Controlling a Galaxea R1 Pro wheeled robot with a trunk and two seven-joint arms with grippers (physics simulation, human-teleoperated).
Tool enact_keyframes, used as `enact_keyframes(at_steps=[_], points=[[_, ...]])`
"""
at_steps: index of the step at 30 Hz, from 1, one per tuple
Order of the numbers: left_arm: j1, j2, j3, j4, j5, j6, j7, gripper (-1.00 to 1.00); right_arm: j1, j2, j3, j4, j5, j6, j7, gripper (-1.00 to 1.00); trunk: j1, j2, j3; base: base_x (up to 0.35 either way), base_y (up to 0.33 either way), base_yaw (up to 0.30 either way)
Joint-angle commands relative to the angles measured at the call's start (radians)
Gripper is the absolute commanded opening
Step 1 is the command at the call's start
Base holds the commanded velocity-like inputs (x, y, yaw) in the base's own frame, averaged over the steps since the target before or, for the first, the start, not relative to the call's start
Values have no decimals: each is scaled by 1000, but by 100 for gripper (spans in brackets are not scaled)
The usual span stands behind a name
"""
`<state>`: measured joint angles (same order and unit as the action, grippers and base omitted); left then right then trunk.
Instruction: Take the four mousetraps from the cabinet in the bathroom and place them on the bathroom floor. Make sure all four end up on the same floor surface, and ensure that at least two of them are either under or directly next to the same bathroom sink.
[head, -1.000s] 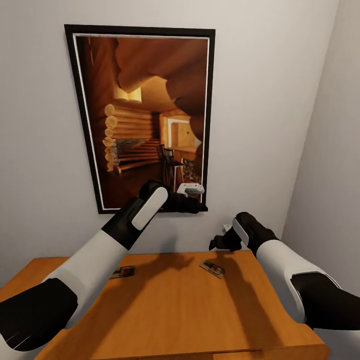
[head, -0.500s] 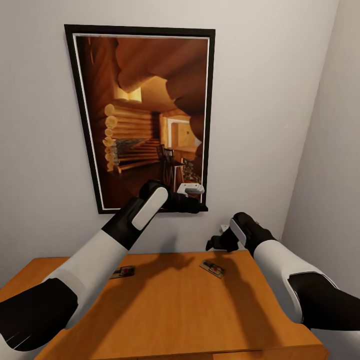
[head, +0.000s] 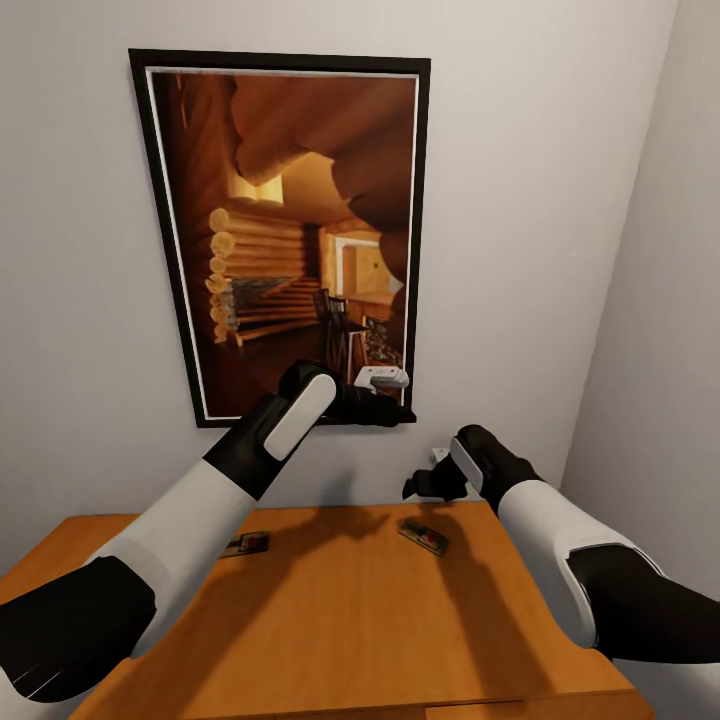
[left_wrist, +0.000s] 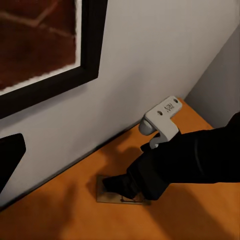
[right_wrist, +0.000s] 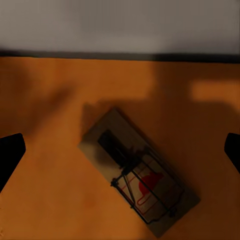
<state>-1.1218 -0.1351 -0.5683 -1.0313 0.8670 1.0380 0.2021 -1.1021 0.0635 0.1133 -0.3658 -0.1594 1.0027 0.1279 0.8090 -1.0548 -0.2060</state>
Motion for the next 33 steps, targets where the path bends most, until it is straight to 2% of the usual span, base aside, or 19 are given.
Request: enact_keyframes(at_steps=[1,33], points=[[-1,0,-1,-1,10,2,10,100,-1,-1,8,-1,-9,3,-2,100,0,-1,-1,0,0,0],[-1,0,-2,5,8,1,12,100,-1,-1,9,1,-4,-3,-1,100,0,-1,-1,0,0,0]])
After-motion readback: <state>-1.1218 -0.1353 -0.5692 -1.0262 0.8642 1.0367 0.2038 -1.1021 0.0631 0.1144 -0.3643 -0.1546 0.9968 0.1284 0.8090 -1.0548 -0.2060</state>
